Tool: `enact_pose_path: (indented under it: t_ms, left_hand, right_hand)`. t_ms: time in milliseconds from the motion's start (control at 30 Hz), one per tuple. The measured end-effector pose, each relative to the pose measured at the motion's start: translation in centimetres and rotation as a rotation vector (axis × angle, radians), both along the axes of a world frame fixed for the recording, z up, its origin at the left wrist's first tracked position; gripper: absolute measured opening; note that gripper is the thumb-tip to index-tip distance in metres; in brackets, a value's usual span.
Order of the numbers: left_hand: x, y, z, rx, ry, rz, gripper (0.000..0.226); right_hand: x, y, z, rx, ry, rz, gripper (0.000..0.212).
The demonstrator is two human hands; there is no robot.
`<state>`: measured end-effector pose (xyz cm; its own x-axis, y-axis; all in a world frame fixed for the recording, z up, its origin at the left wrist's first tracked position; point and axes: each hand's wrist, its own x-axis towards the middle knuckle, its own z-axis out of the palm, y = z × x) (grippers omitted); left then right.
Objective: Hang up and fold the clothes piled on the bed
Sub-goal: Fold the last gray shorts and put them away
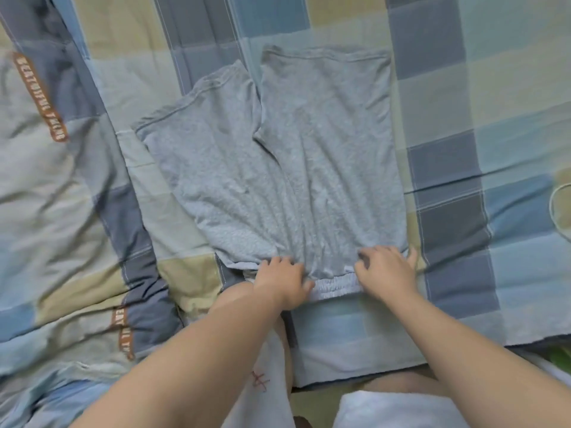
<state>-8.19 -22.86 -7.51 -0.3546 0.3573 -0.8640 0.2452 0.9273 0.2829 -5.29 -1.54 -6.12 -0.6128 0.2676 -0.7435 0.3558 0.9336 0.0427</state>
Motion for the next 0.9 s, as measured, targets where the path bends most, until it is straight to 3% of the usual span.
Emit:
enact_pose_path:
  t_ms: [133, 267, 367, 467, 633, 700, 833, 900]
  left_hand:
    - [-9.0, -2.2, -0.6, 0.088, 0.393, 0.142, 0.037]
    - [-20.0, -5.0, -2.9, 0.086, 0.64, 0.261, 0.053]
    - [-27.7, -7.4, -5.2, 0.019, 0.741, 0.332, 0.073]
    - [-31.4, -9.2, -7.9, -0.08, 0.709, 0.518, 0.093]
    - [-31.8, -9.9, -12.0, -0.107, 0.919, 0.547, 0.085]
    - [-32.2, -9.6, -13.4, -0.087, 0.948, 0.549, 0.084]
    - [-31.7, -9.8, -14.0, -0.098, 0.967, 0.506, 0.083]
    - [-32.5, -10.1, -14.2, -0.129, 0.942, 0.51, 0.083]
  right_hand:
    - [-7.6, -1.2, 0.5, -0.143, 0.16, -0.039, 0.048]
    - [-17.6, -3.3, -1.8, -0.207, 0.253, 0.022, 0.069]
    - [-24.9, -4.8, -4.1, -0.171, 0.295, 0.09, 0.078]
    - [-30.7, -5.8, -6.5, -0.126, 0.3, 0.156, 0.084]
    - [-38.5, -5.9, -11.0, -0.081, 0.376, 0.199, 0.102]
    - [-39.7, -5.5, -12.6, -0.019, 0.523, 0.266, 0.096]
    - [-39.1, -5.5, -14.5, -0.026, 0.864, 0.291, 0.061]
    - [-39.8, -5.7, -15.1, -0.05, 0.928, 0.314, 0.046]
